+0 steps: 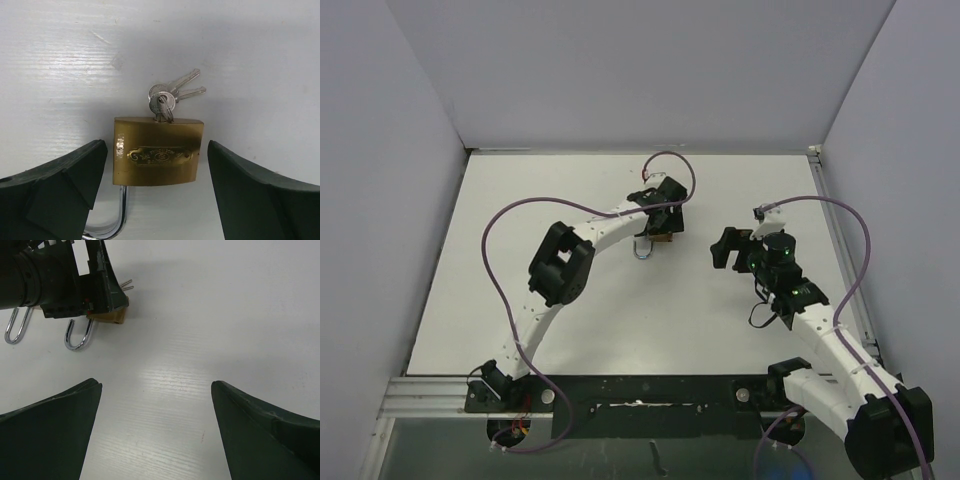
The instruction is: Unlock with the key
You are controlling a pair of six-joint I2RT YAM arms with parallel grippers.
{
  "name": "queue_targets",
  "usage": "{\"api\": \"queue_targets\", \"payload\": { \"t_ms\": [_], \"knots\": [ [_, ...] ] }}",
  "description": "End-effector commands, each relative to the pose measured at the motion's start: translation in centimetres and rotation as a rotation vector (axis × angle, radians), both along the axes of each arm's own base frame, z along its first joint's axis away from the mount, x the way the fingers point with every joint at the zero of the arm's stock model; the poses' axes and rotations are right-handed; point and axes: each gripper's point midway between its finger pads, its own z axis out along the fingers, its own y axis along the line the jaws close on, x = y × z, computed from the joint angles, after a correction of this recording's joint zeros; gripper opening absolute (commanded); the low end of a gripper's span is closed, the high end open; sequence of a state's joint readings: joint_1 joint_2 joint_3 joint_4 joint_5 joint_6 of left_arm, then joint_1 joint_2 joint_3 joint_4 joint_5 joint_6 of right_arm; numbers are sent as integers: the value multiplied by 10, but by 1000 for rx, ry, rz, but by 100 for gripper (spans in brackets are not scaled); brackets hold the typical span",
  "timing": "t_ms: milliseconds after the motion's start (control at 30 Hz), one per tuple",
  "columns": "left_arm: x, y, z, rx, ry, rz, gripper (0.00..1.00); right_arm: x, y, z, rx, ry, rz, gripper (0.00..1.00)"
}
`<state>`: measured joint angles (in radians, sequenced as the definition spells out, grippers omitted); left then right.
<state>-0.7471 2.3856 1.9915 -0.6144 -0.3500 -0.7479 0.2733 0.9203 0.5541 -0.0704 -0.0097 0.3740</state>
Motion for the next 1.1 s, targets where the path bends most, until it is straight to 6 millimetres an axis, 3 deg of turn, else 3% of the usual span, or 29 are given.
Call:
{"api": "queue_targets", "payload": {
  "t_ms": [0, 33, 167, 233, 333, 467, 567, 633, 767, 900, 1000, 1067],
  "knots": [
    [22, -10, 19, -83, -70, 15, 92, 3, 0, 14, 22, -48, 1, 96],
    [23, -10, 21, -88, -72, 14, 97, 4, 1, 14, 23, -49, 2, 96],
    [25, -10, 35, -109, -86, 14, 98, 4, 1, 15, 25, -48, 5, 96],
    [28, -6, 51, -109, -122, 29, 98, 3, 2, 14, 26, -44, 6, 96],
    [33, 9, 101, -105, -233, 57, 98, 3, 1, 12, 24, -33, 5, 97],
    [24, 48, 175, -83, -430, 93, 98, 5, 1, 6, 32, 5, -9, 100],
    [-1, 95, 218, -51, -580, 114, 98, 8, 0, -3, 46, 46, -43, 98],
    [-24, 128, 233, -27, -671, 110, 98, 12, -1, -8, 55, 85, -66, 98],
    [-72, 210, 231, -18, -754, 222, 98, 16, -6, -24, 62, 173, -140, 98],
    [-106, 277, 226, 3, -811, 329, 98, 19, -16, -35, 39, 212, -210, 98],
    [-125, 314, 231, 41, -856, 400, 98, 20, -17, -33, 54, 189, -225, 98],
    [-133, 328, 233, 39, -879, 427, 98, 20, -16, -31, 73, 176, -229, 98]
  ]
}}
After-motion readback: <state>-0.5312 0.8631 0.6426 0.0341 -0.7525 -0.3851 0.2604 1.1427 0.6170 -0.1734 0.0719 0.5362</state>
